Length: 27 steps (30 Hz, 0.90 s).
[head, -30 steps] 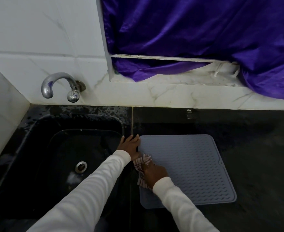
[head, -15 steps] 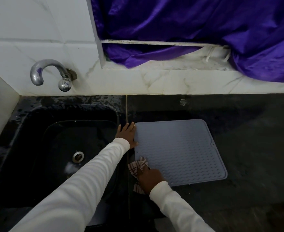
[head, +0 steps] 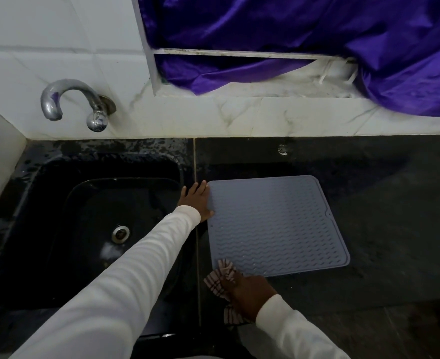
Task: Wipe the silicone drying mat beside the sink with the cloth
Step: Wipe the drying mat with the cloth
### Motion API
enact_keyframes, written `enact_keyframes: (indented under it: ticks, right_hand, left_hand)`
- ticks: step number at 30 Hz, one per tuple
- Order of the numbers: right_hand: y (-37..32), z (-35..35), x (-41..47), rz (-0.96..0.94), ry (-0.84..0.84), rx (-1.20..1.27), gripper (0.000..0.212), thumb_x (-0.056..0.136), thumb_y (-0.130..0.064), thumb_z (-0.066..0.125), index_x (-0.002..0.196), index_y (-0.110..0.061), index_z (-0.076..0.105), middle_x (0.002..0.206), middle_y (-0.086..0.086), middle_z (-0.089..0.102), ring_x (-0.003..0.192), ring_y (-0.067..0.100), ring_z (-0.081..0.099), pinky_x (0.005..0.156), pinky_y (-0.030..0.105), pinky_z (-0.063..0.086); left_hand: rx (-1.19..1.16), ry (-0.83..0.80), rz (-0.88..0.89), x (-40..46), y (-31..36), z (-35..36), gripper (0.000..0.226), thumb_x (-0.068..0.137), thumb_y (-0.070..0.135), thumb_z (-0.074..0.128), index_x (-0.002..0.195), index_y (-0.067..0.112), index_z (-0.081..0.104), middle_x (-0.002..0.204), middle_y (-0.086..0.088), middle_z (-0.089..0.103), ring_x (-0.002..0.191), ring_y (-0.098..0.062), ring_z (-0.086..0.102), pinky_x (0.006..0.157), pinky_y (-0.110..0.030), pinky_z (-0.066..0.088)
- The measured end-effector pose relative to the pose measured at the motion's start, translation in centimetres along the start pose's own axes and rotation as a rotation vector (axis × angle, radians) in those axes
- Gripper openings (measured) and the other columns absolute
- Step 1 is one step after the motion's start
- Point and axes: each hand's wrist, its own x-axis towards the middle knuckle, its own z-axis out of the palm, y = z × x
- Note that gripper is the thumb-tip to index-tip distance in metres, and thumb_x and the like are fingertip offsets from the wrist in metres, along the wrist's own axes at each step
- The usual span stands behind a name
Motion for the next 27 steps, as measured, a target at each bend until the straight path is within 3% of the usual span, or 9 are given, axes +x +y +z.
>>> enact_keyframes:
  ticks: [3,5,6,9,13,17,20,23,27]
  right_hand:
    - [1.7,-1.0,-0.1,-0.046,0.025,-0.034,0.052,0.096,-0.044,0.033,0.145,-0.025,0.038,0.138,0.011,0.051,0.116,0.030,0.057,0.095,0.036,0.048]
    - [4.0,-2.4,-0.1,-0.034,0.162,-0.047,0.047,0.084,-0.050,0.035,0.117,-0.037,0.065,0.111,-0.001,0.069,0.092,0.018,0.069,0.071,0.025,0.056]
    - [5.1,-3.7,-0.1,0.032,0.204,-0.047,0.040,0.085,-0.050,0.040,0.110,-0.040,0.068,0.108,-0.005,0.070,0.090,0.016,0.070,0.068,0.024,0.056]
    - [8.3,-7.5,1.1,0.200,0.128,-0.016,0.038,0.096,-0.045,0.044,0.129,-0.033,0.056,0.136,-0.001,0.054,0.116,0.026,0.058,0.091,0.032,0.048]
    - [9.9,-11.3,6.6,0.323,0.260,0.045,0.045,0.098,-0.041,0.042,0.141,-0.032,0.043,0.148,0.004,0.040,0.122,0.030,0.052,0.096,0.035,0.043]
    - [7.5,-11.3,14.3,0.282,0.265,0.176,0.052,0.099,-0.043,0.038,0.149,-0.033,0.028,0.155,0.003,0.030,0.129,0.029,0.046,0.104,0.037,0.040]
    - [6.3,-10.7,17.2,0.279,0.283,0.240,0.046,0.098,-0.047,0.038,0.142,-0.032,0.041,0.146,-0.001,0.045,0.123,0.020,0.052,0.093,0.025,0.045]
    - [6.8,-11.1,18.1,0.288,0.251,0.158,0.048,0.101,-0.045,0.033,0.146,-0.030,0.037,0.148,0.000,0.043,0.126,0.025,0.050,0.101,0.035,0.042]
    - [9.8,-11.3,17.1,0.302,0.183,0.189,0.047,0.096,-0.057,0.033,0.141,-0.043,0.040,0.148,-0.001,0.042,0.126,0.027,0.050,0.103,0.036,0.041]
  left_hand:
    - [0.001,-0.002,-0.003,0.0,0.0,0.1,0.089,0.091,0.049,0.052,0.155,0.018,-0.001,0.163,0.002,-0.006,0.150,-0.023,-0.003,0.120,-0.050,0.001]
    - [0.009,0.006,-0.005,0.0,0.0,0.3,0.088,0.092,0.048,0.051,0.155,0.017,-0.001,0.163,0.002,-0.006,0.150,-0.023,-0.003,0.120,-0.050,0.001]
    - [0.014,0.009,-0.003,0.1,0.1,0.3,0.087,0.092,0.048,0.051,0.155,0.017,-0.001,0.163,0.002,-0.006,0.150,-0.023,-0.003,0.120,-0.049,0.002]
    - [0.025,0.010,0.008,0.2,0.0,0.3,0.088,0.092,0.048,0.051,0.155,0.016,0.000,0.163,0.001,-0.006,0.150,-0.024,-0.002,0.121,-0.049,0.001]
    - [0.030,0.024,0.024,0.0,0.1,0.1,0.090,0.090,0.047,0.055,0.155,0.015,0.002,0.163,-0.001,-0.004,0.150,-0.024,0.000,0.121,-0.049,0.003]
    - [0.028,0.028,0.015,0.1,-0.1,0.3,0.089,0.089,0.049,0.054,0.156,0.019,0.003,0.163,0.002,-0.004,0.150,-0.022,0.000,0.121,-0.048,0.002]
    - [0.013,0.061,0.006,0.2,-0.1,0.6,0.083,0.091,0.047,0.048,0.156,0.022,0.003,0.163,0.005,-0.004,0.150,-0.019,0.000,0.120,-0.048,0.000]
    - [-0.027,0.092,0.008,0.2,-0.4,1.0,0.079,0.093,0.044,0.047,0.156,0.024,0.004,0.163,0.006,-0.003,0.150,-0.017,0.000,0.120,-0.048,0.001]
    - [-0.094,0.074,0.010,0.4,-0.5,1.0,0.087,0.089,0.047,0.054,0.156,0.023,0.003,0.163,0.006,-0.003,0.150,-0.017,0.000,0.120,-0.047,0.001]
